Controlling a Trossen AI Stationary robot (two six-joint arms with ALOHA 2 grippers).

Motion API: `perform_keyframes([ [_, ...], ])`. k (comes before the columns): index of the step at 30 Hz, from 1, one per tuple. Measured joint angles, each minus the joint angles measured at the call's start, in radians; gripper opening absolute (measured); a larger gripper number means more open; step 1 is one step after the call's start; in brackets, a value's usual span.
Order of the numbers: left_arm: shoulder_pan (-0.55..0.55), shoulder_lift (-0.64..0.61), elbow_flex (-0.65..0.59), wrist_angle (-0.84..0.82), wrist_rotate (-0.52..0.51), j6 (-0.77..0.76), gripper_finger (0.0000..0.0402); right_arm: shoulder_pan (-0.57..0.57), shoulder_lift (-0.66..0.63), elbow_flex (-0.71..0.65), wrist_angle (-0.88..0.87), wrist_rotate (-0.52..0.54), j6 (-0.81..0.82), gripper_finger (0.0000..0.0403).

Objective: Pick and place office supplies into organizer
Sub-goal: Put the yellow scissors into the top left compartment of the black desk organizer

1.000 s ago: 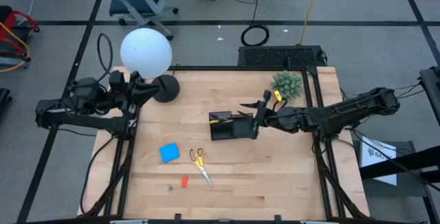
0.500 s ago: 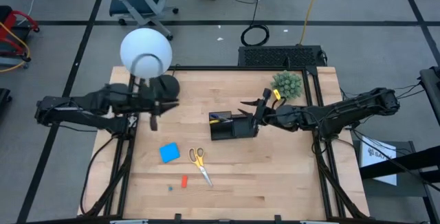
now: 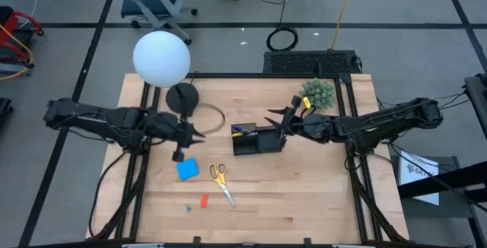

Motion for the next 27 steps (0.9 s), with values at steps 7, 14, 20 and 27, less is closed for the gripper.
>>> perform_keyframes([
  [7,-0.119,0.191,0.154,-0.217,-0.068,0.091,0.0073,-0.005,0.0,0.0,0.006,-0.002,0.0,0.0114],
  [14,-0.192,0.401,0.287,-0.364,-0.085,0.187,0.0092,-0.005,0.0,-0.001,0.005,-0.002,0.0,0.0114],
  [20,-0.233,0.527,0.343,-0.402,-0.13,0.24,0.0172,-0.005,0.0,-0.001,-0.005,-0.003,0.0,0.0114],
  [27,-0.262,0.618,0.35,-0.386,-0.128,0.235,0.024,-0.005,0.0,-0.001,-0.006,-0.003,0.0,0.0114],
])
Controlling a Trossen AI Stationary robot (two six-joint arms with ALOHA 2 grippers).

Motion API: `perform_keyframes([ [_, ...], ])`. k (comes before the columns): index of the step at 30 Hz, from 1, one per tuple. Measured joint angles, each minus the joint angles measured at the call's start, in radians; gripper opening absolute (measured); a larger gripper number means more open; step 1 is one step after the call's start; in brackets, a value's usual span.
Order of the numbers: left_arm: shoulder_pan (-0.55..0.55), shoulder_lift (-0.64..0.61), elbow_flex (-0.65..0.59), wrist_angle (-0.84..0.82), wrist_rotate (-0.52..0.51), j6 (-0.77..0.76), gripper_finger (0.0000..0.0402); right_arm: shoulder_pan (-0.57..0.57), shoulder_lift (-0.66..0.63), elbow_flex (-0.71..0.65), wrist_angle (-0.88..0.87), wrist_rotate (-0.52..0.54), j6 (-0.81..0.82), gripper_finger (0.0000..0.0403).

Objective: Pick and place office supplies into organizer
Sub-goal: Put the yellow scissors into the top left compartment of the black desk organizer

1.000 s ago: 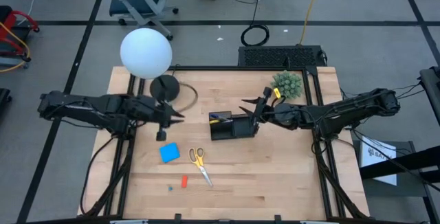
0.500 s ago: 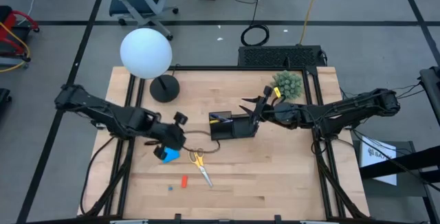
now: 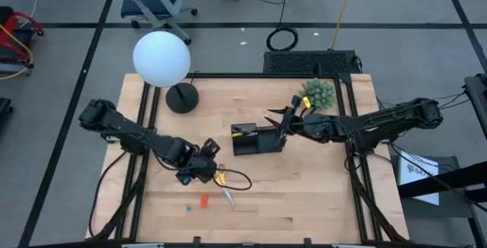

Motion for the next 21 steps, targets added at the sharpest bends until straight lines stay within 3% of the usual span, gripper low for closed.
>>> perform_keyframes([
  [7,-0.052,0.084,0.0,0.055,0.03,0.04,0.0239,0.0,0.0,0.0,0.0,0.0,0.0,0.0114],
  [21,-0.064,0.117,-0.004,0.133,0.115,0.071,0.0156,0.0,0.0,0.0,0.001,0.0,0.011,0.0114],
])
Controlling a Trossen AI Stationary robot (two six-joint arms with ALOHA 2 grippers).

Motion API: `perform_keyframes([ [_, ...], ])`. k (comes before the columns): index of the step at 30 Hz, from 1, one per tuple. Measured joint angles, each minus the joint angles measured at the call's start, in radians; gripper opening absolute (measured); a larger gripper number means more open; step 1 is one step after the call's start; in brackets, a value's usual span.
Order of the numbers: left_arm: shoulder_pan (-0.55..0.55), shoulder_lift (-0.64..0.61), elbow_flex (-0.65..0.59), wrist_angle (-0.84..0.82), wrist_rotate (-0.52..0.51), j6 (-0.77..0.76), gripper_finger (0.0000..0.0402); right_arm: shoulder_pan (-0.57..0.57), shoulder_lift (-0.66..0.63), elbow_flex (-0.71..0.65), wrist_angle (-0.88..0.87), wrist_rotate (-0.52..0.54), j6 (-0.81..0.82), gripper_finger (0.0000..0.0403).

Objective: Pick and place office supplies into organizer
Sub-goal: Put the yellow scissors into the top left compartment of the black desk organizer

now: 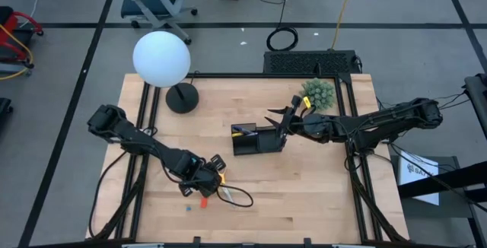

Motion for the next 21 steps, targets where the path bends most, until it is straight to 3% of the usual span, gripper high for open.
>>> perform_keyframes([
  [9,0.005,0.0,-0.128,0.114,-0.01,0.022,0.0141,0.002,0.0,0.0,0.003,0.0,0.0,0.0114],
  [13,0.008,0.0,-0.133,0.149,-0.036,0.035,0.014,0.002,0.0,0.0,0.003,0.0,0.0,0.0114],
  [21,0.051,0.0,-0.133,0.165,0.006,0.043,0.0141,0.002,0.0,0.0,0.003,0.0,0.008,0.0114],
])
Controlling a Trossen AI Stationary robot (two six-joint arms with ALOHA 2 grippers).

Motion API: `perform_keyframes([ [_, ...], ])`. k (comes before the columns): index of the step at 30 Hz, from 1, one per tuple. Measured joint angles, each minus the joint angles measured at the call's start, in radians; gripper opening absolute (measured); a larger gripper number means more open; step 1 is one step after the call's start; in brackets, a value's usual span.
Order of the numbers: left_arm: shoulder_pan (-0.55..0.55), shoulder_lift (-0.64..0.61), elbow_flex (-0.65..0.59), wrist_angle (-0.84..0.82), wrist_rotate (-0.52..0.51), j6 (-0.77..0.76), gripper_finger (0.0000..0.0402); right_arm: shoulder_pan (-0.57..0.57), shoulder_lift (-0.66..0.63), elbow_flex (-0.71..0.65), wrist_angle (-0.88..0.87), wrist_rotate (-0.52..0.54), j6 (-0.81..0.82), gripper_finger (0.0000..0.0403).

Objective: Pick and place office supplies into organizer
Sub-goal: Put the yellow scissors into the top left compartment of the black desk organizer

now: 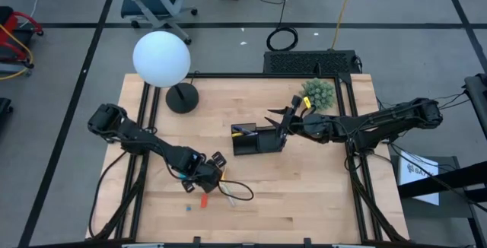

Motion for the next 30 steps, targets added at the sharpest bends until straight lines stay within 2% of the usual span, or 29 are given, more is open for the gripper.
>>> perform_keyframes([
  [4,0.012,0.0,-0.019,0.016,0.056,0.007,0.0141,0.0,0.0,0.0,0.0,0.0,0.0,0.0114],
  [16,0.015,0.0,-0.102,0.155,0.034,0.021,0.0141,0.0,0.0,0.0,0.0,0.0,-0.001,0.0114],
  [30,0.015,0.062,-0.13,0.183,0.057,0.016,0.014,0.0,0.0,0.0,0.0,0.0,0.0,0.0114],
])
